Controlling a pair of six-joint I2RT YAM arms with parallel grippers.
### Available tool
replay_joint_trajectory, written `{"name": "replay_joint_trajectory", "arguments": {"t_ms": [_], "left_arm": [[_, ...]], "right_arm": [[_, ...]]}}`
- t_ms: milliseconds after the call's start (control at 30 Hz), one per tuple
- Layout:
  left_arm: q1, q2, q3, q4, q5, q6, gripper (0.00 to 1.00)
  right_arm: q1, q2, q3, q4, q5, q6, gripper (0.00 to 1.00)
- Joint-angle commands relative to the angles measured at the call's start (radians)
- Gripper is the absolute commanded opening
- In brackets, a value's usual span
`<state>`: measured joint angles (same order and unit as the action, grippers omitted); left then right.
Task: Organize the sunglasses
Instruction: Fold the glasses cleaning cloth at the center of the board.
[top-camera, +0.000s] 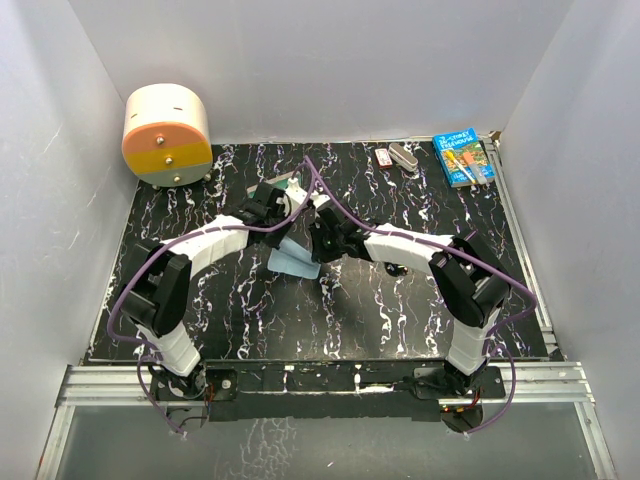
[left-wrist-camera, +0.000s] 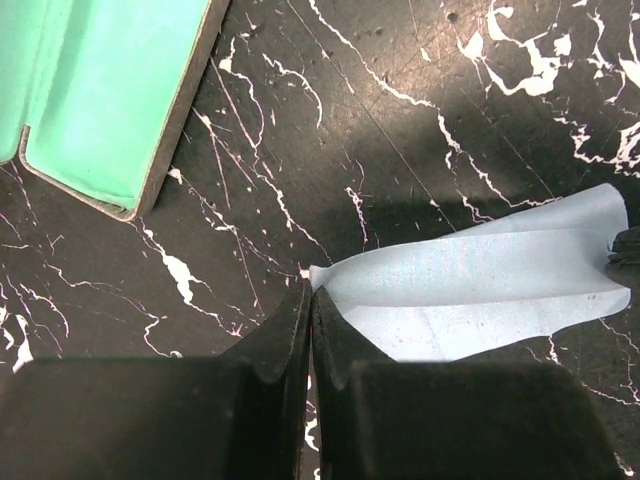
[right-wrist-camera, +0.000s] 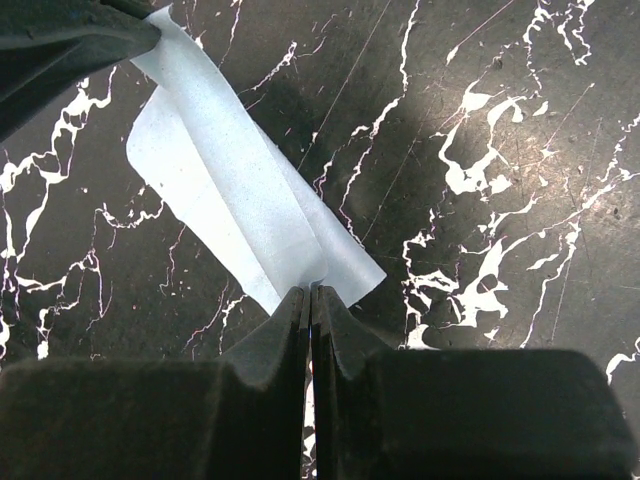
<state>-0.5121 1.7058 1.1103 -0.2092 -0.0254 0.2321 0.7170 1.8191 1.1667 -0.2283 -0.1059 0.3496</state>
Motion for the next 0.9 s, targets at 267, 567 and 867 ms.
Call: {"name": "replay_joint_trajectory", "arguments": {"t_ms": [267,567,867], "left_arm": [[0.005,-0.077,-0.060,0.005,0.038,0.012,0.00],[0.005,-0.088,-0.076,0.004,0.046,0.019,0.00],[0.004,-0.088,-0.106,0.010,0.082,0.019,0.00]], "right_arm": [[0.008,0.029,0.016,0.038,0.041,-0.013,0.08],[0.010,0.018,-0.002,0.055,0.034,-0.007,0.08],[0.014,0.014,-0.018,0.064,0.028,-0.002,0.08]]}}
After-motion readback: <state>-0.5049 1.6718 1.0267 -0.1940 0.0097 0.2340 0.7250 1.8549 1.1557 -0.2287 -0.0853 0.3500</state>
